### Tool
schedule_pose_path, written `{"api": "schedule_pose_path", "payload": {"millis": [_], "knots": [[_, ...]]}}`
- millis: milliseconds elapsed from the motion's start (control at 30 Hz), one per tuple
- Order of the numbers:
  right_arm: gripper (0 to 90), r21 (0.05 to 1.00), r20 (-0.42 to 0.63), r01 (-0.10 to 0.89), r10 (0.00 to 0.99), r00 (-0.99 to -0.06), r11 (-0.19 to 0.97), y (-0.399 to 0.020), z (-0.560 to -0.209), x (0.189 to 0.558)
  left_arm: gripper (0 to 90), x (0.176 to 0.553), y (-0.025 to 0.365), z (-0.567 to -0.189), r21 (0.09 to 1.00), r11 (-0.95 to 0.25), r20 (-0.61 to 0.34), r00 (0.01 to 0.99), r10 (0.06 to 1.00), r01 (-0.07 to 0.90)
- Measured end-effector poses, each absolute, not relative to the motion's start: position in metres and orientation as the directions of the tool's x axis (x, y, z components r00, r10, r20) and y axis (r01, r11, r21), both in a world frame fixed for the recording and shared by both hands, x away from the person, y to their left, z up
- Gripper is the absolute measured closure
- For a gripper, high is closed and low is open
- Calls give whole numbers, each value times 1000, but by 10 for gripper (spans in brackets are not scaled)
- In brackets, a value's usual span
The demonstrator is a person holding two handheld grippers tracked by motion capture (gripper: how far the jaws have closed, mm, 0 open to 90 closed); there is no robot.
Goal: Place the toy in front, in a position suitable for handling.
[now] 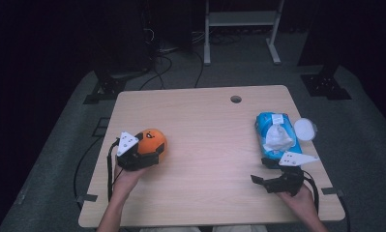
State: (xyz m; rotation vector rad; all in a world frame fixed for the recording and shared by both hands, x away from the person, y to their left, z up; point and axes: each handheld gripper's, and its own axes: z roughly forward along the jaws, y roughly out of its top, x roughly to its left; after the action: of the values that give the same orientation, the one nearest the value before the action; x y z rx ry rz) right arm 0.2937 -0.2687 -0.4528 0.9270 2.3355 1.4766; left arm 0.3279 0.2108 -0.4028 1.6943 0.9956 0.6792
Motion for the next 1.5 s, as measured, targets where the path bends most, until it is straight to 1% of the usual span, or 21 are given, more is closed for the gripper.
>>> {"api": "schedule_pose_path", "payload": {"millis": [167, 367, 567, 633, 667, 700, 833, 933, 967, 1000, 1067, 1200, 1367, 1400, 1500], "knots": [[160, 874, 137, 389, 618, -774, 293, -269, -452, 293, 100, 337, 221, -409, 938, -145, -27, 482, 876, 315], [161, 874, 119, 376, 615, -779, 307, -267, -451, 291, 102, 346, 228, -422, 917, -173, -18, 471, 882, 360], [161, 873, 113, 373, 613, -782, 315, -266, -450, 291, 142, 351, 233, -431, 904, -171, -19, 436, 900, 392], [161, 873, 109, 370, 611, -784, 319, -266, -450, 290, 176, 352, 233, -433, 897, -194, 4, 431, 902, 397], [162, 873, 108, 368, 610, -785, 319, -266, -449, 290, 236, 352, 232, -433, 889, -219, 25, 434, 901, 402], [162, 873, 108, 368, 610, -785, 319, -266, -449, 290, 263, 352, 232, -433, 889, -219, 25, 434, 901, 402], [162, 876, 103, 361, 607, -788, 319, -266, -448, 289, 405, 352, 226, -432, 866, -290, 89, 443, 892, 409], [162, 878, 99, 356, 607, -789, 319, -267, -447, 288, 470, 353, 224, -430, 861, -286, 86, 434, 897, 420], [162, 878, 99, 356, 607, -789, 319, -267, -447, 288, 470, 353, 224, -429, 861, -285, 84, 434, 897, 422], [162, 881, 99, 353, 607, -789, 315, -268, -446, 288, 507, 354, 225, -426, 860, -276, 73, 431, 900, 430], [162, 882, 99, 352, 607, -788, 313, -268, -446, 287, 521, 354, 226, -425, 860, -277, 74, 431, 899, 428], [162, 885, 107, 355, 611, -785, 301, -271, -446, 288, 566, 351, 230, -420, 876, -236, 39, 427, 904, 420], [162, 886, 108, 355, 611, -785, 300, -272, -446, 289, 572, 348, 232, -411, 890, -220, 29, 432, 902, 398], [162, 887, 109, 354, 610, -784, 297, -272, -446, 289, 572, 345, 228, -401, 900, -216, 24, 452, 892, 379], [162, 887, 109, 355, 612, -784, 297, -272, -445, 289, 571, 342, 221, -394, 905, -226, 28, 478, 878, 361]]}}
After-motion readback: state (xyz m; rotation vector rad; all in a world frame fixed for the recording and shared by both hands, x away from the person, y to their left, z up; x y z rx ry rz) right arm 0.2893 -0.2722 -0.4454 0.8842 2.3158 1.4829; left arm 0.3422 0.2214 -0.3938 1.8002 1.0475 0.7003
